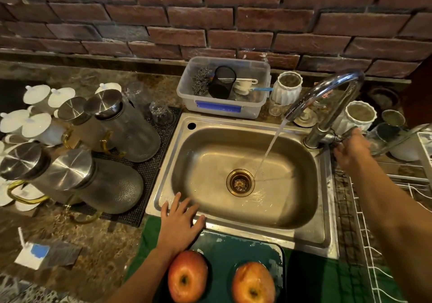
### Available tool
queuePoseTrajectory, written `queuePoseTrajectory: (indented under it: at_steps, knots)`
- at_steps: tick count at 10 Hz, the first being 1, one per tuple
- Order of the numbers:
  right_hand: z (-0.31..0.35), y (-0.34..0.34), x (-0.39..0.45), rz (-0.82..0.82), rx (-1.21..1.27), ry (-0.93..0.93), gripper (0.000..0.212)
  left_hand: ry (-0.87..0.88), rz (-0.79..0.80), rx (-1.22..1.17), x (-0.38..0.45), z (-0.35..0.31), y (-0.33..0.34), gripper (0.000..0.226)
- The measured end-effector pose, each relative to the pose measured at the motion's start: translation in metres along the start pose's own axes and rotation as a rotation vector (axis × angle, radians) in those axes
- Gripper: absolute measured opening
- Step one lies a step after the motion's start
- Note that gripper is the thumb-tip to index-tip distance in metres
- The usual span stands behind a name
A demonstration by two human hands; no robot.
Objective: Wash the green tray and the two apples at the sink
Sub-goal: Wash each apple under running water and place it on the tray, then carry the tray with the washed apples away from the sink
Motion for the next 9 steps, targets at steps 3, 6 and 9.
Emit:
queuePoseTrajectory:
  at_steps: [3,6,9]
  knots:
    - [0.001,0.002,-0.001,-0.029,-0.065,-0.022,0.029,0.011,-0.007,-0.007,0.0,0.0,0.0,0.063]
    - [0.0,0.001,0.006,0.077,-0.269,-0.07,0.028,0.012,-0.012,0.003,0.001,0.001,0.002,0.062]
    - [-0.024,-0.01,-0.039,0.21,-0.544,-0.254,0.036,-0.025,0.047,-0.149,0.0,0.006,-0.005,0.065]
Point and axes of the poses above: each hand's wrist, its own x-axis towards the middle knuckle, its own y-axis out of the palm, z = x × y, the point moved 7 cm from there along x, towards the middle knuckle, and after that the axes turned 8 degrees about -y, right-handed, at the moved point
